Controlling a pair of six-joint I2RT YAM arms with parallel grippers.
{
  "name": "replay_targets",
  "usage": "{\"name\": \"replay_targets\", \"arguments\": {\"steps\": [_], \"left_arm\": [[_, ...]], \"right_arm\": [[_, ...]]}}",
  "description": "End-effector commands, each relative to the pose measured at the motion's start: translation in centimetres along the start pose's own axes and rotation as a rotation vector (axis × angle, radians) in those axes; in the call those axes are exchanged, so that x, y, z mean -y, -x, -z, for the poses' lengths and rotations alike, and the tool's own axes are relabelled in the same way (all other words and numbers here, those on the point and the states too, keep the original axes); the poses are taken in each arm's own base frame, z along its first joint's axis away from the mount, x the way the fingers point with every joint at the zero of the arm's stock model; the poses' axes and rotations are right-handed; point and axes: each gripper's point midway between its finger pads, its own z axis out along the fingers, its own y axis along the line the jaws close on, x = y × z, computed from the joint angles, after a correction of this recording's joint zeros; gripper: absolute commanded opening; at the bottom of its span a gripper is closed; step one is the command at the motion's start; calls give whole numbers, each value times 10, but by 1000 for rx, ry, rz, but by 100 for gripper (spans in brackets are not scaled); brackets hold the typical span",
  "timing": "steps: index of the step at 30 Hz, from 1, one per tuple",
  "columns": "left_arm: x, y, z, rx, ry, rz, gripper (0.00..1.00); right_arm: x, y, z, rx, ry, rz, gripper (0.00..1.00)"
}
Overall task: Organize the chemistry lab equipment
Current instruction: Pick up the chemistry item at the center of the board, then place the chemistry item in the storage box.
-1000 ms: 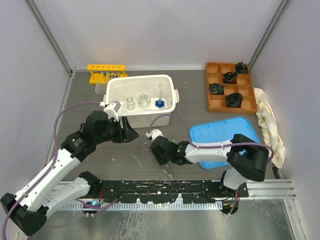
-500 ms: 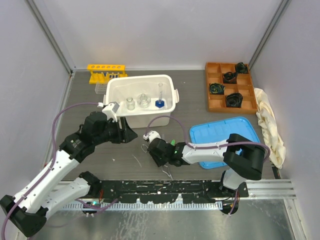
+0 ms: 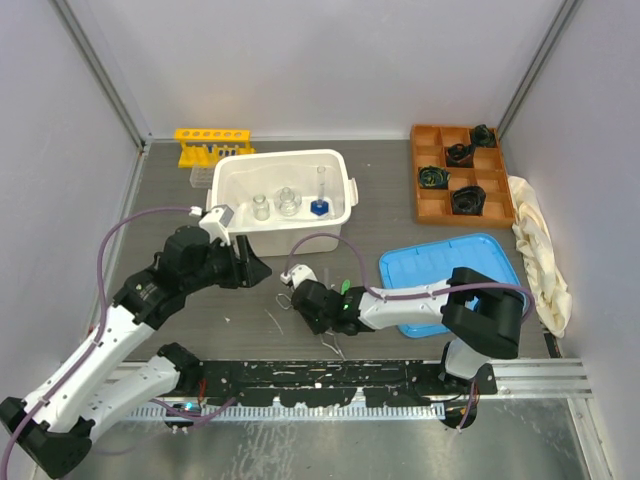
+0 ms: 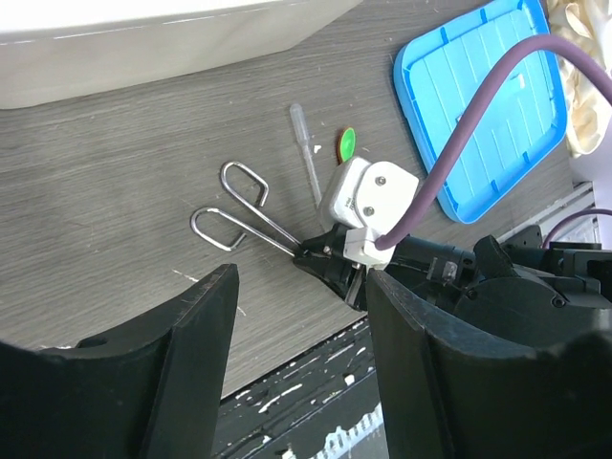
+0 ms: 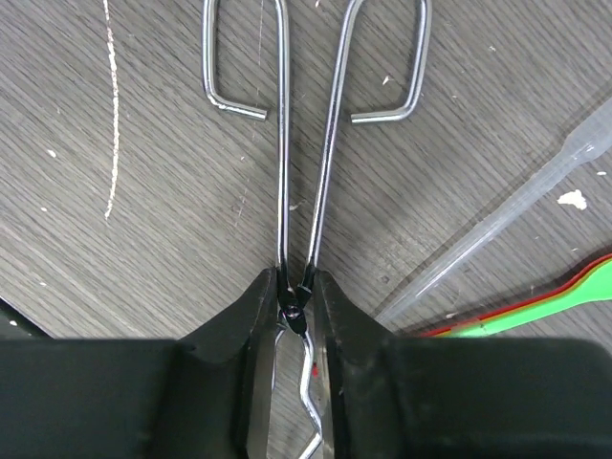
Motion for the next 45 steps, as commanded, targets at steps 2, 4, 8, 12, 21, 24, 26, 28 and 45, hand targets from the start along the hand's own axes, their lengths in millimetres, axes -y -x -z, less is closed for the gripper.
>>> {"name": "replay_targets", "arguments": {"steps": [2,4,8,12,21,24,26,28,45], "left_arm": [[8,24,20,108,-4,-10,58],[10,32,28,140,-1,-9,59],[14,45,40,199,1,-5,60],[17,55,45,234,0,-1,60],[3,65,33,232,108,5,61],[-2,75,35,271,153,5,61],[-2,88,41,308,175,-1,61],[1,102,46,343,193,-16,61],[-13,252,-40,313,105,181,60]], "right_arm": [[-6,-27,-2,-83,24,4,11],[-5,-23,3,-71,17,1,2],[-2,-6,19,-12,-5,-4,1],[-6,20,50,65,18,-16,1],[0,78,129,163,13,42,1],[10,98,156,206,-24,70,1],[17,111,173,239,-53,91,1],[24,124,188,271,-86,113,1],[124,292,197,412,-222,93,1]]}}
